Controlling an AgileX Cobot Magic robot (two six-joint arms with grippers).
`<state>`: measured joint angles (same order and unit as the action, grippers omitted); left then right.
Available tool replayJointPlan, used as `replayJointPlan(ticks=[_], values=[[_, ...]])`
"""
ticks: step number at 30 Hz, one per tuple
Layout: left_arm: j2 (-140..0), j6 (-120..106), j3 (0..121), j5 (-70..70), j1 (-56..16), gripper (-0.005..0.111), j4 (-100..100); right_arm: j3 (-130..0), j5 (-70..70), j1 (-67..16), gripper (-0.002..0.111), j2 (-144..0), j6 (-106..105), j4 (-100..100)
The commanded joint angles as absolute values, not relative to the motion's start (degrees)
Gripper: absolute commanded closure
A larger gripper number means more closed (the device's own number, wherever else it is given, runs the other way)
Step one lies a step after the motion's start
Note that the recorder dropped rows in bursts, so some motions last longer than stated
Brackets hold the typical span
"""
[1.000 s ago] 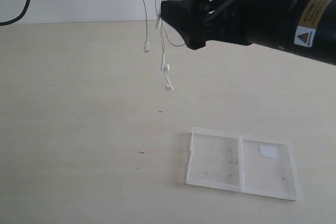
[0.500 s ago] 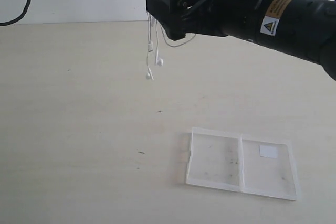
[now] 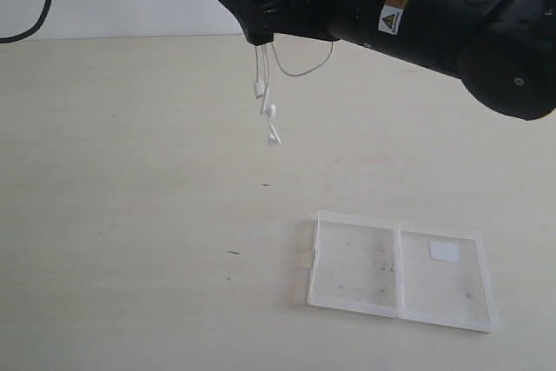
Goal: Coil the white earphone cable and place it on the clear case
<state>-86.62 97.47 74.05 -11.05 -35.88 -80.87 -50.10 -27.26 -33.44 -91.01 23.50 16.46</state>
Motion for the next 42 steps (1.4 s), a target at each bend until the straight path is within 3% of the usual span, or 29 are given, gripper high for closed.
replayJointPlan(ticks=[1,15,34,42], values=[[-86.05,97.61,74.58,-10.65,-36.04,0.107,-80.75,-52.38,-28.39,-33.63,0.005,-93.82,21.87,16.27],[-86.05,97.61,74.58,-10.65,-36.04,0.107,-80.75,-56.81,-28.28,-33.63,0.009,-96.51,20.47,14.47],[-86.05,97.61,74.58,-10.65,-36.04,0.107,-80.75,-57.07,-24.46,-33.63,0.106,-96.28,19.20,13.58],[-85.94,96.35,74.58,-13.23,-35.46,0.107,-81.79,-57.07,-12.22,-33.63,0.108,-88.84,19.52,17.09]])
